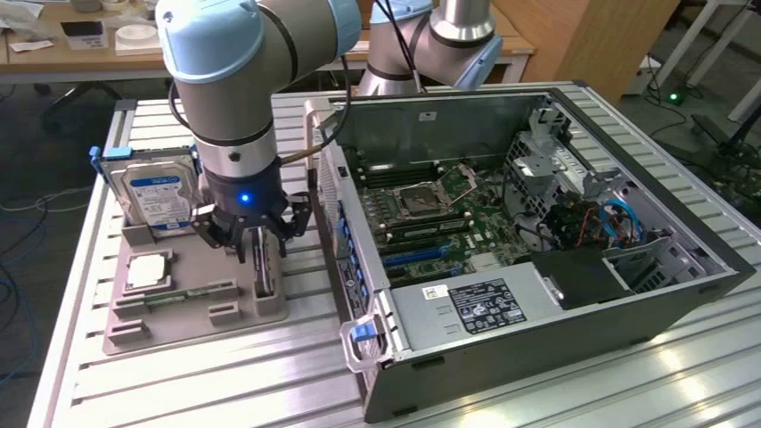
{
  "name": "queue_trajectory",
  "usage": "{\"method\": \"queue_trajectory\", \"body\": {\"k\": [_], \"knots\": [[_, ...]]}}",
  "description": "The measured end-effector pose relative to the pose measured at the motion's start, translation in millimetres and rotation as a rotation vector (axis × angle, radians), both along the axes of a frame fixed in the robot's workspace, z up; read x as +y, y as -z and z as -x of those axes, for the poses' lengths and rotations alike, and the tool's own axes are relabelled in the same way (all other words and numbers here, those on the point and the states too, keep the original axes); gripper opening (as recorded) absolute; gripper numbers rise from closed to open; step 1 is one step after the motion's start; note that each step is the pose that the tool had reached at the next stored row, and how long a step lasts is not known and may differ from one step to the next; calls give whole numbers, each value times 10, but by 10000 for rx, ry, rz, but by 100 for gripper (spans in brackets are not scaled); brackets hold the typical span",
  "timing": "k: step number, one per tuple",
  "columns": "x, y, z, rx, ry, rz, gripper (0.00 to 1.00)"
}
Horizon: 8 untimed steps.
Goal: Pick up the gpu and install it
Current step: 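Pick up the gpu and move the gpu toward the slot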
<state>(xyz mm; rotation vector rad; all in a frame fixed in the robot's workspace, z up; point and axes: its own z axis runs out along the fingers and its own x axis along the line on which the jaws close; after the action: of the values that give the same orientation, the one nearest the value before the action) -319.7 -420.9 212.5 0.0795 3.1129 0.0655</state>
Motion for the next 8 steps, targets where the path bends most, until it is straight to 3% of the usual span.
{"method": "queue_trajectory", "body": {"k": [8], "knots": [[0, 25, 4, 1, 0, 1, 58]]}}
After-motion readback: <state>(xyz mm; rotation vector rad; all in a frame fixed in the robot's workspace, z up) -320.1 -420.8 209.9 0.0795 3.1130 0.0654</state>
